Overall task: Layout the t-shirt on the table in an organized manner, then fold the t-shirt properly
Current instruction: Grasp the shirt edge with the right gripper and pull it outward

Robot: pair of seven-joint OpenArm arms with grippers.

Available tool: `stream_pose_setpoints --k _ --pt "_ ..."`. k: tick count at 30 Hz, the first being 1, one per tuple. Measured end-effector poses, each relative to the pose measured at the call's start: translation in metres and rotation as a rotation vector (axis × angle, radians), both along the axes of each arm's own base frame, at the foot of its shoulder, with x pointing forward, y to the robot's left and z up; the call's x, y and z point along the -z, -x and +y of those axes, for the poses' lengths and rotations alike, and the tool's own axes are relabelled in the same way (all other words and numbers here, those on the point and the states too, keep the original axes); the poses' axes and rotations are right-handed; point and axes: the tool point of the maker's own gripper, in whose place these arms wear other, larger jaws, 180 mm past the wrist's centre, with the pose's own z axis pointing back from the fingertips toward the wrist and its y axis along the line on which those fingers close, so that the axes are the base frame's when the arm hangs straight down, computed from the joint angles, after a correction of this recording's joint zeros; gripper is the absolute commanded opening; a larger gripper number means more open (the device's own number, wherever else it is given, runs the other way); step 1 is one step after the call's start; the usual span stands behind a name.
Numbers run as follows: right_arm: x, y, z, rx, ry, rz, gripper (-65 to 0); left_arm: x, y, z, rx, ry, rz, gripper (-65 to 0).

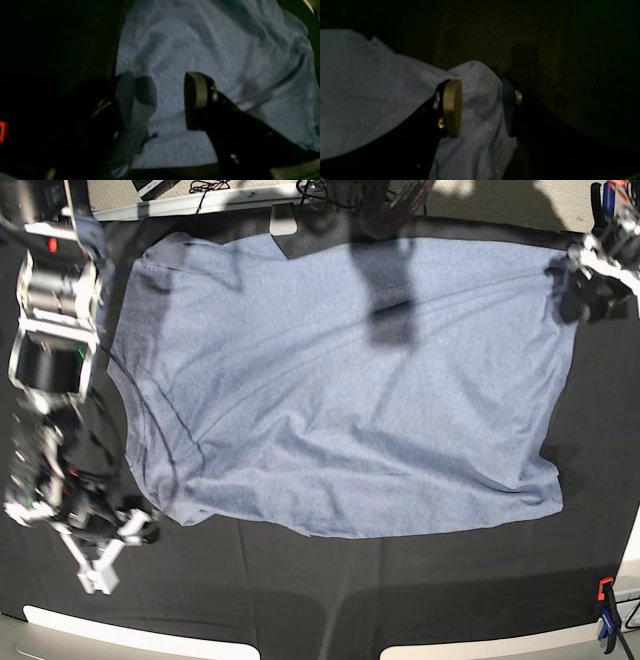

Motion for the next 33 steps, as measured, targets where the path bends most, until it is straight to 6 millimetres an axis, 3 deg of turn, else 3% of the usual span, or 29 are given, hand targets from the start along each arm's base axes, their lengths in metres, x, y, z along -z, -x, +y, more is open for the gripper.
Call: stream_pose_setpoints --k 7,13,20,22,27,31,33 --pt "0.023 -0.026 0.005 0.047 -0.056 0.065 -39.6 -0.007 -0.025 -0.003 0.011 -0.026 -0.048 -36.1" --pt "0.049 -0.02 -0.006 0.165 -0.06 0.162 -39.6 0.002 -0.034 -0.041 0.113 -0.002 -0.039 -36.0" --pt "0.072 -0.018 0.033 0.132 -0.022 0.214 -40.1 0.002 -0.04 -0.074 0.185 0.051 -0.068 -36.0" --pt "0.081 -0.013 0.039 0.14 -0.005 0.244 -42.5 0.003 -0.039 -0.074 0.186 0.051 -0.066 -36.0" --pt "0.098 0.001 0.031 0.165 0.025 0.294 -50.9 0.003 -0.04 -0.075 0.186 0.051 -0.067 -36.0" --pt "0.107 0.007 0.029 0.162 0.042 0.288 -65.0 0.003 -0.04 -0.074 0.186 0.051 -0.067 -36.0" --pt "0.108 0.008 0.028 0.149 0.061 0.283 -65.0 0.003 -0.04 -0.074 0.186 0.051 -0.067 -36.0"
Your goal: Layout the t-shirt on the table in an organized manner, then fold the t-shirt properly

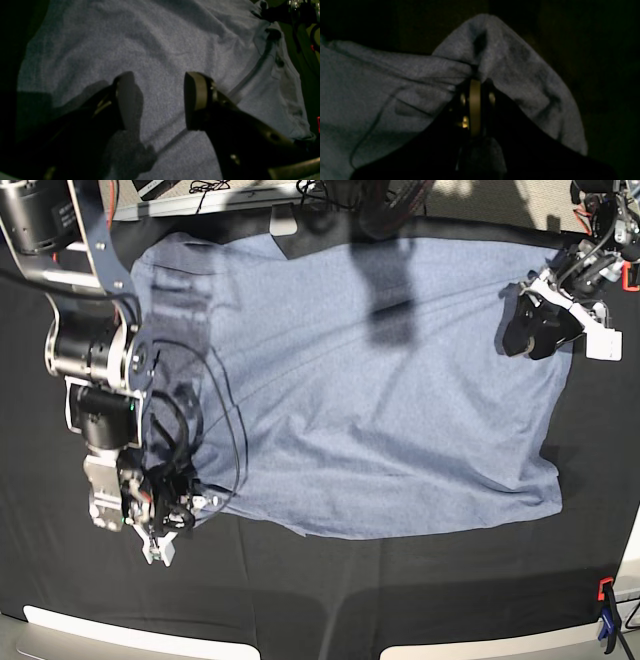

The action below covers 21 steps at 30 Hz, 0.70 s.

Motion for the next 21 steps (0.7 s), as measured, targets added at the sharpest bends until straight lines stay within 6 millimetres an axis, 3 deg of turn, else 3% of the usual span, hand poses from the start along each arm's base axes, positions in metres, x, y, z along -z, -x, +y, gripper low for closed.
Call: stream_pose_setpoints --k 8,14,21 --pt "-0.012 0.002 0.014 -0.164 0.023 -0.003 -65.0 0.0 0.0 0.001 -0.001 -0.001 -0.002 -36.0" --pt "-0.042 0.0 0.028 -0.204 0.087 -0.154 -65.0 0.0 0.0 0.001 -0.001 -0.001 -0.002 -36.0" --pt "-0.069 0.047 0.06 -0.307 0.143 -0.33 -65.0 0.0 0.0 0.0 -0.001 0.0 -0.003 -36.0"
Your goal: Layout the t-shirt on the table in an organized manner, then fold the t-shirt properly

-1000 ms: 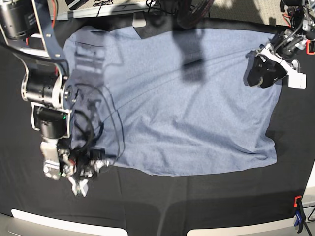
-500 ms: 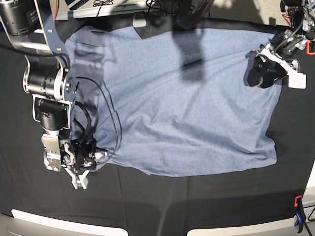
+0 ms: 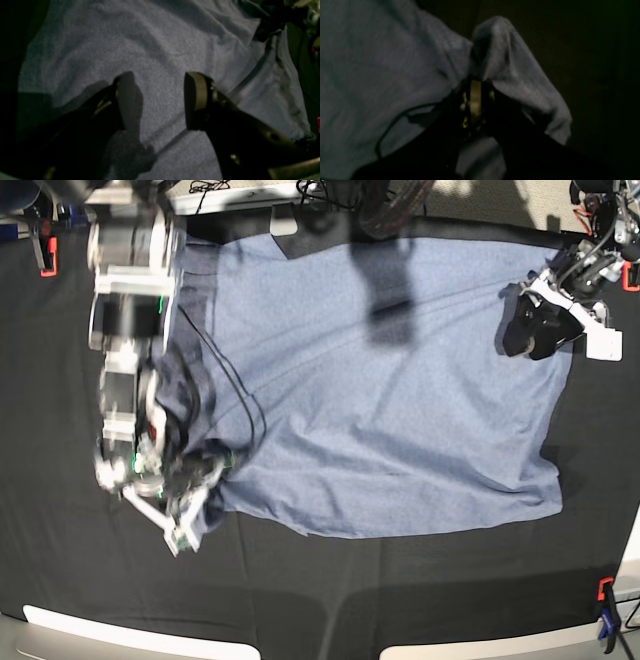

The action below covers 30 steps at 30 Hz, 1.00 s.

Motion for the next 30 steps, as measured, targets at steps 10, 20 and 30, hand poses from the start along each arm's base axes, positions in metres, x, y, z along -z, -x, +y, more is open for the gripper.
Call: stream_pose_setpoints --k 10,20,30 --pt "-0.015 0.083 0.033 -0.102 0.034 -0.08 -65.0 -0.001 -0.001 0.001 -0.003 0.001 -0.007 -36.0" --pt "0.01 0.129 0.044 -0.114 -0.037 0.032 -65.0 -0.003 -0.002 0.001 -0.008 0.003 -0.016 -36.0" --pt "-0.011 0.142 0.102 -0.33 -0.318 0.086 -48.7 -0.003 -0.002 0.001 -0.008 0.003 -0.017 -36.0"
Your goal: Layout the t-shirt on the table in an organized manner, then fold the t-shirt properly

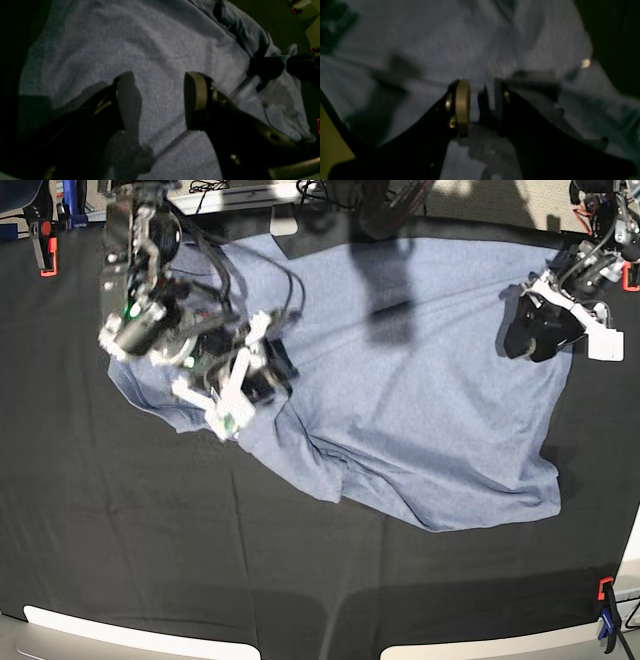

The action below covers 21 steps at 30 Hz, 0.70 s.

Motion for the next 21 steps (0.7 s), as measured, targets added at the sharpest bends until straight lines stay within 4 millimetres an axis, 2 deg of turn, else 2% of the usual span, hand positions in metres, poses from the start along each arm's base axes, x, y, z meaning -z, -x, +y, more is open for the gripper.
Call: stream_pose_setpoints --k 4,6,10,12,15,18,21 --pt "-0.022 -0.023 0.003 -0.003 -0.021 -0.071 -48.7 0.0 0.0 0.0 -0.001 0.001 -0.001 -36.0" --pt "-0.031 -0.036 -0.004 0.012 0.01 -0.106 -48.4 0.0 0.0 0.0 0.0 0.001 -0.001 -36.0" --pt "-0.042 -0.064 -0.027 0.106 0.083 -0.157 -38.4 0.0 0.0 0.0 -0.001 0.001 -0.003 -36.0" --pt "-0.036 -0.075 -0.038 0.158 0.083 -0.132 -36.9 0.0 0.0 0.0 -0.001 0.001 -0.003 -36.0" --pt "-0.016 -0.086 -0.052 0.212 0.062 -0.046 -37.0 -0.001 0.0 0.0 -0.001 0.0 -0.003 -36.0" --pt "0.002 -0.091 -0.054 0.213 0.054 0.075 -37.0 0.0 0.0 0.0 -0.001 0.001 -0.003 -36.0" --pt "0.012 -0.101 -0.058 0.252 0.049 0.172 -37.0 -0.001 0.0 0.0 -0.002 0.001 -0.003 -36.0"
